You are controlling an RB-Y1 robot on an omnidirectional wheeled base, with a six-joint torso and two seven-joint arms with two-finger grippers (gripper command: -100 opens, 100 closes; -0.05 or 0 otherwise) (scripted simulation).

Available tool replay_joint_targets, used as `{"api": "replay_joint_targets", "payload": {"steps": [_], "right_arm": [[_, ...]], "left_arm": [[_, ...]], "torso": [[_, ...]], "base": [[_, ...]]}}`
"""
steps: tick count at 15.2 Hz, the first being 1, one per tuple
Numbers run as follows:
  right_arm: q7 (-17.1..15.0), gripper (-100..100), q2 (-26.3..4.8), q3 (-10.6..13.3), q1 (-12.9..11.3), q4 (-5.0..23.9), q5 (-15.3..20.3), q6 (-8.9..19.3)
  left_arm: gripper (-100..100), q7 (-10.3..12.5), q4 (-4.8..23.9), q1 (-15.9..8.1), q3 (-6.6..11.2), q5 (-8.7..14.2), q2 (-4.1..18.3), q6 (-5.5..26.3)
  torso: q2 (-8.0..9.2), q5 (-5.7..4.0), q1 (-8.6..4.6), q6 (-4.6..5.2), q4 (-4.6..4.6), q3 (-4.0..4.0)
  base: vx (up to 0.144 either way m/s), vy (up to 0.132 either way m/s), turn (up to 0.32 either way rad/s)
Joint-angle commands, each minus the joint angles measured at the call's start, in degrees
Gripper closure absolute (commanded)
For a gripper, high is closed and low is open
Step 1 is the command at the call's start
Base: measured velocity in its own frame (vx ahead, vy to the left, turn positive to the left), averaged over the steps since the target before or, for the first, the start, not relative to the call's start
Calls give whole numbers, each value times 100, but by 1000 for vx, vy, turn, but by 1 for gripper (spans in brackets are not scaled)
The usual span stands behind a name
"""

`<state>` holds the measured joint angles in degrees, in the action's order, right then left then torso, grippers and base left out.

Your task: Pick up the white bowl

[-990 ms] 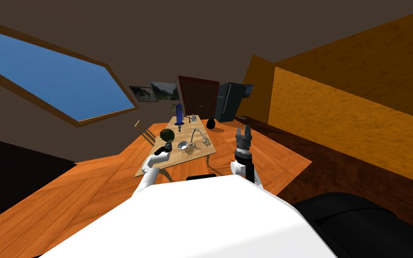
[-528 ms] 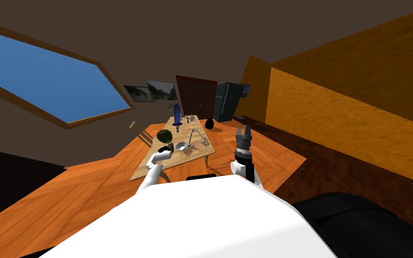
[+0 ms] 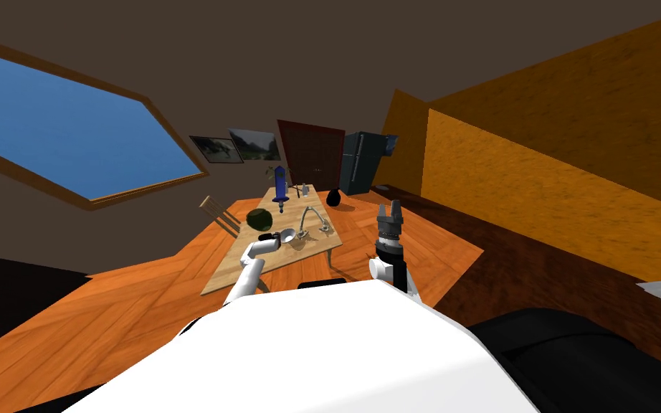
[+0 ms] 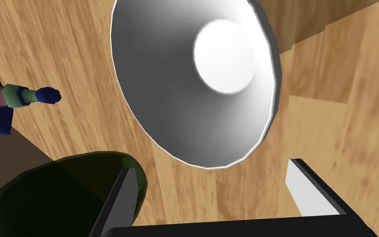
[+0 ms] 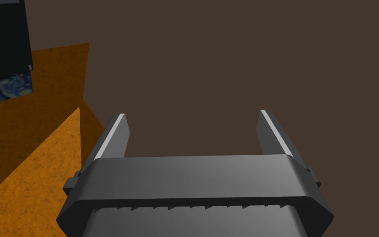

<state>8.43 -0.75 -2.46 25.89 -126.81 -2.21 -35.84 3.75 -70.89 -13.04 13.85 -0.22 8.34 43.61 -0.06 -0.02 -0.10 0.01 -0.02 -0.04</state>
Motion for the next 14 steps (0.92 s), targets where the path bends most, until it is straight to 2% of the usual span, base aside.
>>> {"api": "replay_joint_targets", "payload": {"steps": [1,5,6,10,11,12,14], "right_arm": [[0,0,0,0,0,0,0,0],[0,0,0,0,0,0,0,0],[0,0,0,0,0,0,0,0],[0,0,0,0,0,0,0,0],[0,0,0,0,0,0,0,0],[0,0,0,0,0,0,0,0],[0,0,0,0,1,0,0,0]], "left_arm": [[-100,21,128,-87,20,-10,-18,161],[-100,75,464,-321,75,-49,-89,594],[-100,75,464,-321,75,-49,-89,594],[-100,116,715,-496,117,-78,-152,917],[-100,99,651,-444,107,-64,-133,817],[-100,110,815,-422,88,-62,-144,660],[-100,114,930,-400,73,-58,-149,523]], "torso": [[0,0,0,0,0,0],[2,0,1,-1,0,1],[2,0,0,0,0,1],[2,0,1,-1,0,1],[3,0,1,-1,0,1],[4,0,3,-3,1,2],[-9,2,11,-3,-2,-5]], "base": [[14,-15,-41],[13,-15,-47],[13,-14,-44],[11,-13,-38],[6,-6,-15],[33,3,9],[65,16,12]]}}
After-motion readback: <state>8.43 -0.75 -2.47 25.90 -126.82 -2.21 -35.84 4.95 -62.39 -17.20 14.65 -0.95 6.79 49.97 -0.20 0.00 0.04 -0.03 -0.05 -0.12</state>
